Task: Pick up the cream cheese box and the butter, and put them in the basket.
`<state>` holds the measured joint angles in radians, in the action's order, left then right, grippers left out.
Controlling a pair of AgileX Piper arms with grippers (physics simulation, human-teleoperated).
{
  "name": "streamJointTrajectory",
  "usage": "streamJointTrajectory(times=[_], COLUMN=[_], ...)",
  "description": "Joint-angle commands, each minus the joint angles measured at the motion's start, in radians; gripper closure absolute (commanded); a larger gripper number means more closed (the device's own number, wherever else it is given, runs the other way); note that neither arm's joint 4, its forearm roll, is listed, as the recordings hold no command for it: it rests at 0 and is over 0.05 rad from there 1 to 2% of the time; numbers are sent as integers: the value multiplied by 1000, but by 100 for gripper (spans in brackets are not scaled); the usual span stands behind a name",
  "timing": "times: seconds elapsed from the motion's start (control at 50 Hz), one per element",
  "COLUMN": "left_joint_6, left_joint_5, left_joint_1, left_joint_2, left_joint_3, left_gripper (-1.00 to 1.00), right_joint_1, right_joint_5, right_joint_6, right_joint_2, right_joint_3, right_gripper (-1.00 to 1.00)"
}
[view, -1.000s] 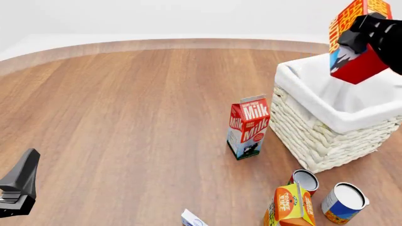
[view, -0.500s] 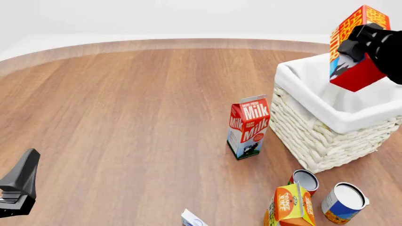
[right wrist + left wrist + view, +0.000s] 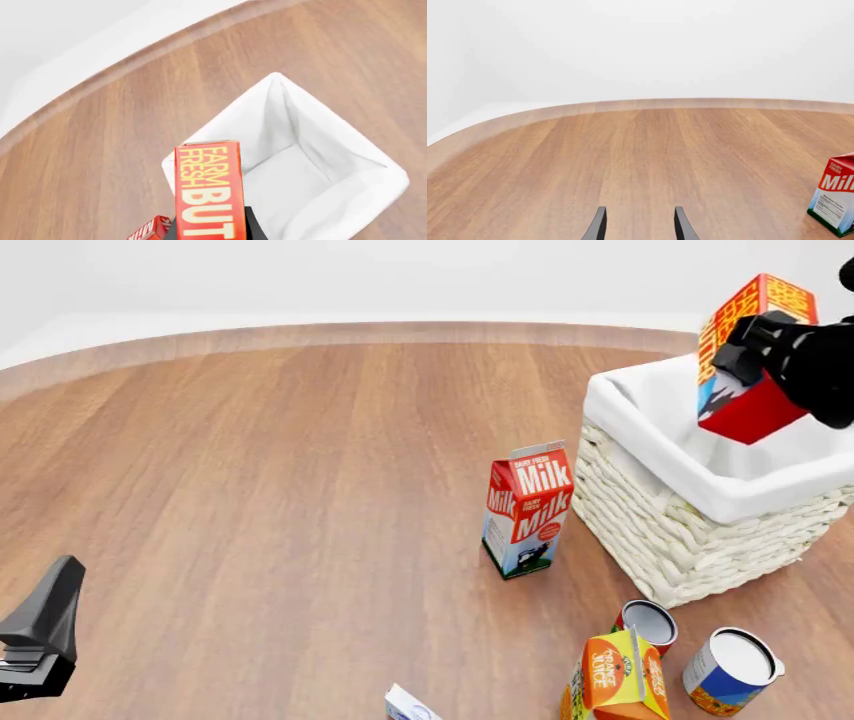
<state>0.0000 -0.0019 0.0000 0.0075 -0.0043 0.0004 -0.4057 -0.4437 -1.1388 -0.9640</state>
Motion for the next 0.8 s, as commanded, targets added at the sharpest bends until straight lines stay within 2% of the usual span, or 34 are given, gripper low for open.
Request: streamJointTrajectory(times=[0.02,0.8], left_joint_6=[0,0], left_joint_5=[0,0], left_joint_1=[0,0], left_joint_2=[0,0], left_joint_3=[0,0], left_gripper=[-100,-100], right_joint_1=[-13,-56], right_joint_5=[31,95], right_joint_6=[-4,5], right_joint_2=[-1,-13], right_joint_3=[8,82], right_gripper=[100,100])
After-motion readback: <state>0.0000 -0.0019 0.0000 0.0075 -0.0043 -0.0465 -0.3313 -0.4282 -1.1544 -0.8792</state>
